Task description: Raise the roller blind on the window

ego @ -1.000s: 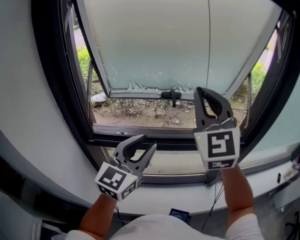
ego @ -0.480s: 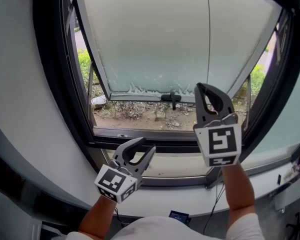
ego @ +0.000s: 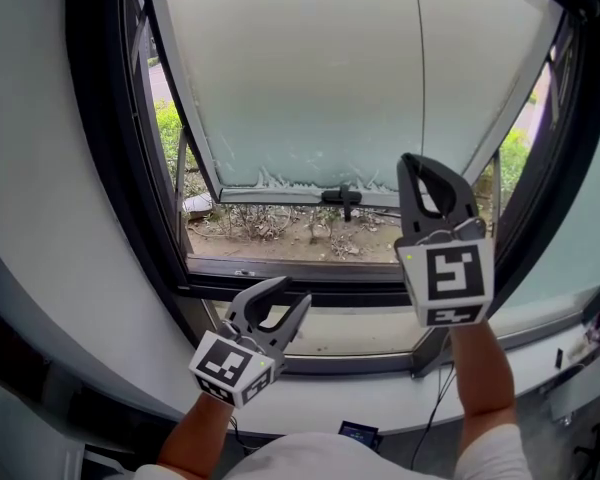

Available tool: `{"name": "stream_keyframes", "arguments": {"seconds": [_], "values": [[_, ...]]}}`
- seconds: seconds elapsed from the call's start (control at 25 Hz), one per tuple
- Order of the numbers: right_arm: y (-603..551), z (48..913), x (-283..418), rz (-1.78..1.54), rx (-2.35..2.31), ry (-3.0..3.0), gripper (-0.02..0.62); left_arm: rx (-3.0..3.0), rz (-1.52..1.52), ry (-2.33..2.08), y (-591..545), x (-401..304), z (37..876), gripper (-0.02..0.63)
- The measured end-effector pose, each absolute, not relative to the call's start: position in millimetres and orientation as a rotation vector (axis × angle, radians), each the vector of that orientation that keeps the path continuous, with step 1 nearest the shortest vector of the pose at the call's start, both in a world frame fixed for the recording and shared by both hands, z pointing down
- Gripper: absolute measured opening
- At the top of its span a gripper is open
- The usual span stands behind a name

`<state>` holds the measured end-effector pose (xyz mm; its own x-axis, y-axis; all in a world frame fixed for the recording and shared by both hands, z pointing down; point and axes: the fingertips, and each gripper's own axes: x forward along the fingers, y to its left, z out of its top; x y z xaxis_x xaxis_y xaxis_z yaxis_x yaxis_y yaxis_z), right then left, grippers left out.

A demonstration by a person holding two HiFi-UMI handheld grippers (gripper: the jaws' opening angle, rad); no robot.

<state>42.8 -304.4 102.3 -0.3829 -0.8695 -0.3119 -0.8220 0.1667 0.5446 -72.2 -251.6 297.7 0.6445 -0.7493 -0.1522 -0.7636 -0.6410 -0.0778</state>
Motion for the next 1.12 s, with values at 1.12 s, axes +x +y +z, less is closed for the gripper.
{"name": "stream_keyframes", "arguments": {"seconds": [1.12], "values": [[-343.8, 111.9, 39.5, -0.860, 1.754, -2.341, 0.025, -2.737, 0.159, 1.259, -248.1, -75.3, 302.3, 0.152]]}}
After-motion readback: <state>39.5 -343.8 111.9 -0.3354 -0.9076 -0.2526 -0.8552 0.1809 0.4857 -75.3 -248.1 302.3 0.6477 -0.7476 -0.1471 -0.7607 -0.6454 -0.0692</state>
